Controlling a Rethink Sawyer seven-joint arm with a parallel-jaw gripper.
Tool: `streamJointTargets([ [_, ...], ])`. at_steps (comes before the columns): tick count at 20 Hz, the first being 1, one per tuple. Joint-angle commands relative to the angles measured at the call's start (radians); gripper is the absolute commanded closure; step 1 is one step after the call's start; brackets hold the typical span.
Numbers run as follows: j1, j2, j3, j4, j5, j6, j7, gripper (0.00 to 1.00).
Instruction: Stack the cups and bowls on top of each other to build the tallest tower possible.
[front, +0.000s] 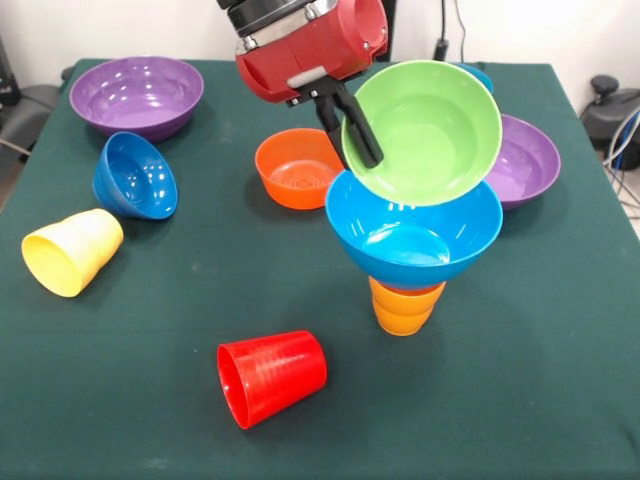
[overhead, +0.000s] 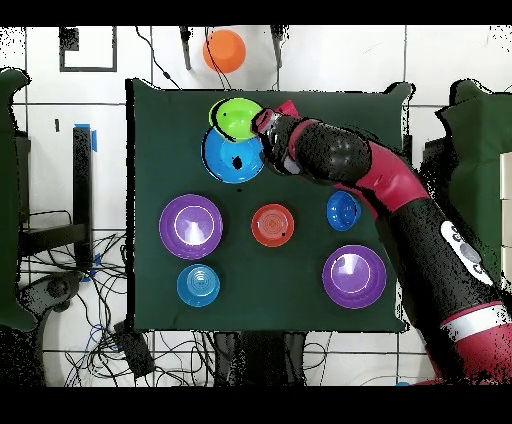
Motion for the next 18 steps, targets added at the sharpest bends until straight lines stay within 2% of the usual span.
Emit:
streamJointTargets([
  [1,0.050,0.021,-0.002,-0.035,-0.066,0.058,-0.086,1.00],
  [14,0.056,0.010,-0.005,-0.003,-0.073,0.031,-0.070,1.00],
  [18,0.059,0.024,-0.010,-0.022,-0.080,0.034,-0.084,1.00],
])
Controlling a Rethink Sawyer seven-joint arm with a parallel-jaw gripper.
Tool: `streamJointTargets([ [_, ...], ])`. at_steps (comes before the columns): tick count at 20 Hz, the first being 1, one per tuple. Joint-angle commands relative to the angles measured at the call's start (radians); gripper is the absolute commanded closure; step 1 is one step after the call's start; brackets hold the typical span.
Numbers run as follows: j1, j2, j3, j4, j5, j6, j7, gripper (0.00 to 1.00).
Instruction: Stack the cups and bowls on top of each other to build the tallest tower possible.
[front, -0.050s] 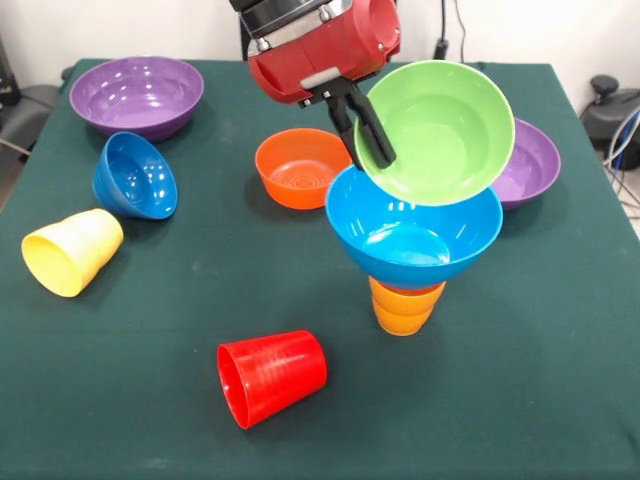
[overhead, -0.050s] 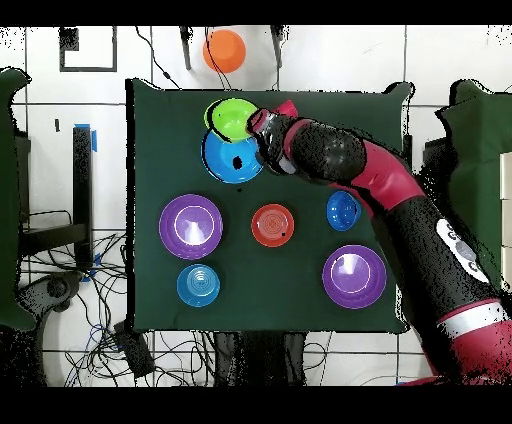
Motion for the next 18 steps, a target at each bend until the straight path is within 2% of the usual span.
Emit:
streamJointTargets([
  [1,0.048,0.026,-0.014,-0.027,-0.084,0.034,-0.086,1.00],
  [8,0.038,0.055,-0.004,-0.035,-0.088,0.021,-0.106,1.00],
  [18,0.018,0.080,0.001,-0.070,-0.090,0.058,-0.148,1.00],
])
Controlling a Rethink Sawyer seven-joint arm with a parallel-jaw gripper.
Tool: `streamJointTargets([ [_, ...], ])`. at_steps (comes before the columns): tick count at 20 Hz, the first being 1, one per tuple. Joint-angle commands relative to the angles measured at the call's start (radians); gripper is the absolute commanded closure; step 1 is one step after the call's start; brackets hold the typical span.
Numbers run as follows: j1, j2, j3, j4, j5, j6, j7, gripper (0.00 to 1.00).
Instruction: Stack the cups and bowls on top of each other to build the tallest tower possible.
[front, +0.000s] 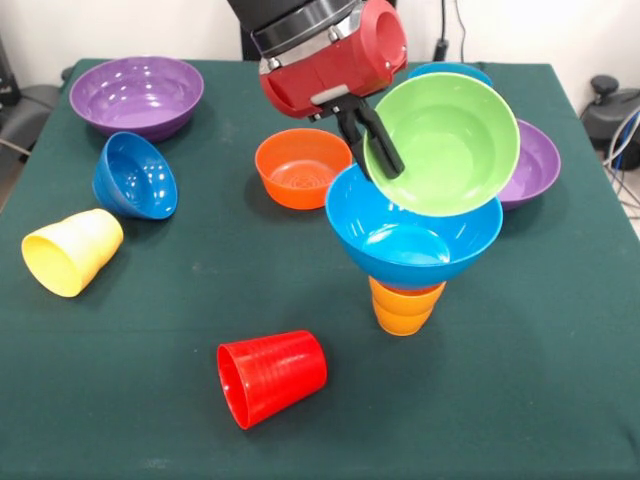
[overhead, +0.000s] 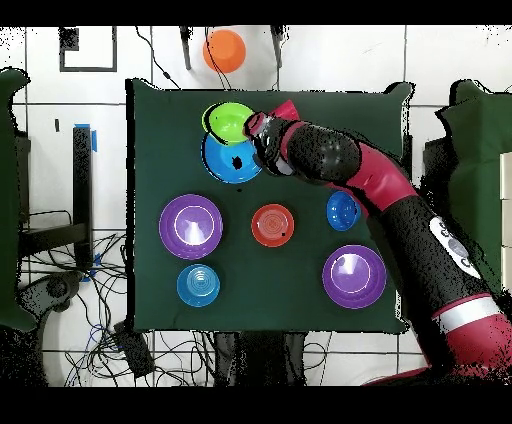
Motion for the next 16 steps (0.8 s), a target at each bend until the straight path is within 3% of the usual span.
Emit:
streamJointTargets([
  [1,0.015,0.048,0.002,-0.074,-0.089,0.065,-0.154,1.00],
  [16,0.012,0.064,0.001,-0.105,-0.092,0.097,-0.174,1.00],
])
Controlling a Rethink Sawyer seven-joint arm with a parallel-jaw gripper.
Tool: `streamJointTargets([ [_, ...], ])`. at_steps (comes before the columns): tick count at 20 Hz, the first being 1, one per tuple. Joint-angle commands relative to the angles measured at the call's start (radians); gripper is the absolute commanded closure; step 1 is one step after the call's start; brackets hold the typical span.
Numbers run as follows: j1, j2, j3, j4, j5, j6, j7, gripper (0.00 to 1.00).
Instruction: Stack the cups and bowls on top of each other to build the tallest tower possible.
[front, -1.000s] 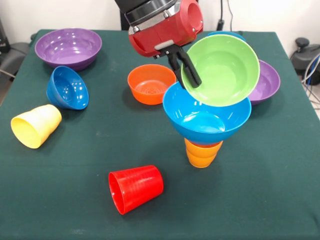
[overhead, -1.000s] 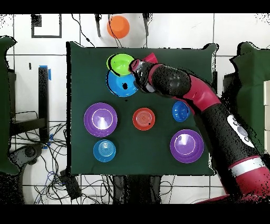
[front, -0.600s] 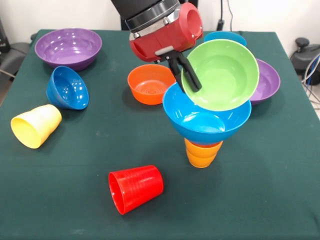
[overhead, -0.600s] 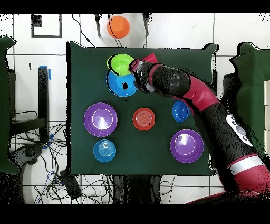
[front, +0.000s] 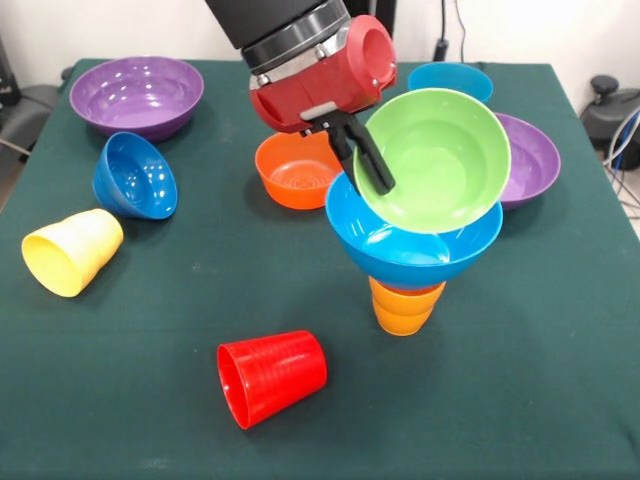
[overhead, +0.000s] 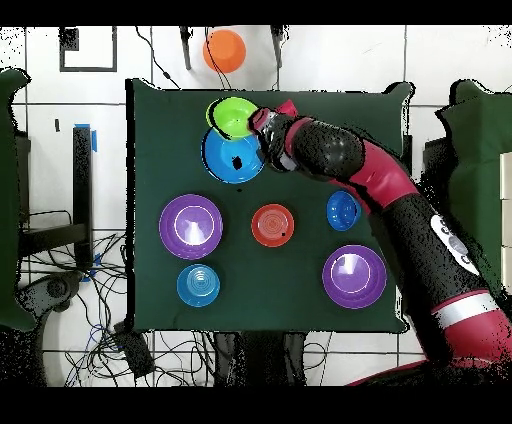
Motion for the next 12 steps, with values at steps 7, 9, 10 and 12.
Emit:
streamJointTargets([
  [7,0.012,0.048,0.002,-0.083,-0.094,0.103,-0.184,1.00],
  [9,0.010,0.051,0.005,-0.083,-0.096,0.100,-0.187,1.00],
  [10,0.010,0.052,0.005,-0.083,-0.098,0.097,-0.188,1.00],
  [12,0.010,0.056,0.004,-0.086,-0.103,0.091,-0.191,1.00],
])
